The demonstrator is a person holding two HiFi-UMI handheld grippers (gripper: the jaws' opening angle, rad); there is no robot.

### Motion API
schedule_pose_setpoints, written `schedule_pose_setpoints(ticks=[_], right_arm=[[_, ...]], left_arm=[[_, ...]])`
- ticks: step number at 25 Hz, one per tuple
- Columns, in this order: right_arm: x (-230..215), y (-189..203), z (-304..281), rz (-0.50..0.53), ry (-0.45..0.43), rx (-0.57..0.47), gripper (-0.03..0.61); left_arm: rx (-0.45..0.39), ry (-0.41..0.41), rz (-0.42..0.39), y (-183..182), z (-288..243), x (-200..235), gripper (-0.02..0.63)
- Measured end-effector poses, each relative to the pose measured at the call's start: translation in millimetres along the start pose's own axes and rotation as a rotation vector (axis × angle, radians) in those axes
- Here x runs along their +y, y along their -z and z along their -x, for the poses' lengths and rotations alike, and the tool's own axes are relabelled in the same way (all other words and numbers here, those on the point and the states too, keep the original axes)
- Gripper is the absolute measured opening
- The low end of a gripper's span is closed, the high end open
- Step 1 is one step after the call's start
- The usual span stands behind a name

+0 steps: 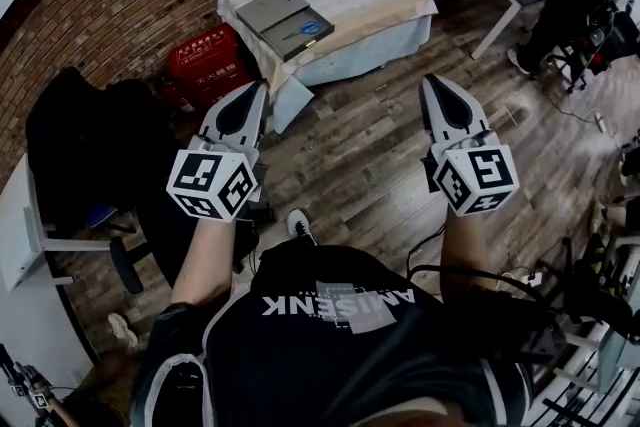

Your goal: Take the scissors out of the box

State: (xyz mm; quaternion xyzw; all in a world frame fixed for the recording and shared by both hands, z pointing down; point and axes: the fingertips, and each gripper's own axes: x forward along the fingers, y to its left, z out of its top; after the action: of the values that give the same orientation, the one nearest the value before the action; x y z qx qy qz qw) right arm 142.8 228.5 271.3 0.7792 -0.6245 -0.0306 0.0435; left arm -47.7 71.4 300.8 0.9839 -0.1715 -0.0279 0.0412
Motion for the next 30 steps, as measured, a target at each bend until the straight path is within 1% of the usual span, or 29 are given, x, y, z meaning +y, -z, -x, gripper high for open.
schedule_pose_setpoints(ticks=[2,6,10,13,20,24,30], right_arm=[[4,-1,-20,0.006,-0.003,0.008,0.043],[13,-3,-57,0.026,-0.011,0.033,0.043],[16,-8,-87,0.03,0.0,0.037,0.043],[23,-13,-112,0.039,-0.001,0.038,0.043],[44,-21,-159,0.05,0.004,0.031,0.043],[55,-26,-176,0.062,0.004,0.029,0.043],[63,-27,-191,0.074,0.009,0.042,0.043]], left_arm=[[0.005,-0.008,-0.006,-1,-6,19,0.011],[-0.022,-0.02,0.016,-10,-20,56,0.011],[0.024,-0.045,0.022,-7,-35,87,0.011],[0.009,-0.054,0.031,-13,-41,112,0.011],[-0.01,-0.022,0.042,-16,-43,161,0.011],[-0.017,-0.012,0.055,-16,-47,180,0.012],[-0.02,0.004,0.08,-15,-50,193,0.011]])
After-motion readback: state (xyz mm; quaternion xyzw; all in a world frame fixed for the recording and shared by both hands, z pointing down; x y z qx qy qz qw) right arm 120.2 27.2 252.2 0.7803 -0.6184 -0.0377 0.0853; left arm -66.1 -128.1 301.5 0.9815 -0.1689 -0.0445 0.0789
